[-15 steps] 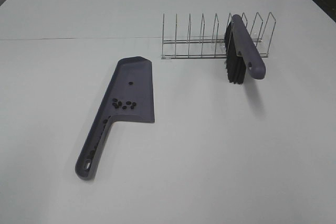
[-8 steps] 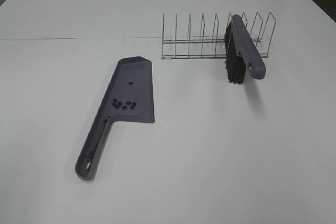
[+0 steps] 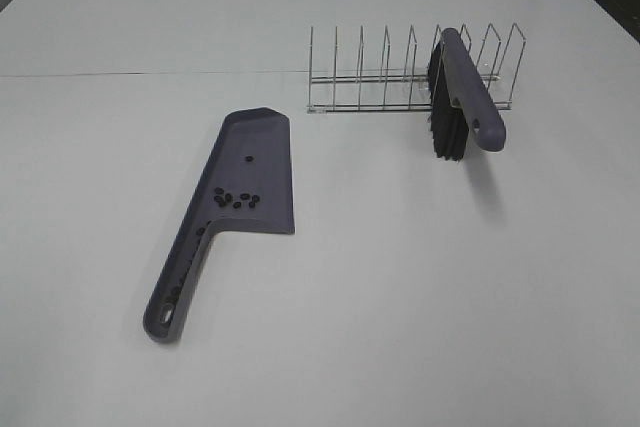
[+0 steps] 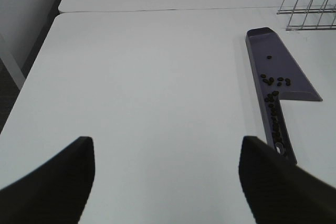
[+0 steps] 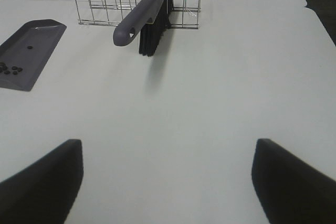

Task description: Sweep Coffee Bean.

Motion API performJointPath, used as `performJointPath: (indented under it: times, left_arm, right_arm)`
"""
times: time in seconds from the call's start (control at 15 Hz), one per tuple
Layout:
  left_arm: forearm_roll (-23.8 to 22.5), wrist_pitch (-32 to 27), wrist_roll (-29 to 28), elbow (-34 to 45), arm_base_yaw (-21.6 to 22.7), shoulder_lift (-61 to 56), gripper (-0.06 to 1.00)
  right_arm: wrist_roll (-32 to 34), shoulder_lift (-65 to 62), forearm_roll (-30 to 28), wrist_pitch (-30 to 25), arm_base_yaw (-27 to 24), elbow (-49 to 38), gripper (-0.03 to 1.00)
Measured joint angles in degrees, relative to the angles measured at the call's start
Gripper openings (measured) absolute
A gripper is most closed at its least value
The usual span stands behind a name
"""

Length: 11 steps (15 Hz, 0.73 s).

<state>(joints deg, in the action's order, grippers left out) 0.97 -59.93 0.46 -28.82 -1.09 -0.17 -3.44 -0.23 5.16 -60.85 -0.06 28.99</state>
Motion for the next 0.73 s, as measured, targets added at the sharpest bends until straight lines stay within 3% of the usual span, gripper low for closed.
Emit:
performJointPath:
  times: [0.73]
  left_arm:
    - [0.0, 0.0, 0.0, 0.0, 0.0, 0.0, 0.72]
  right_arm:
    - [0.0, 0.0, 0.0, 0.0, 0.0, 0.0, 0.77]
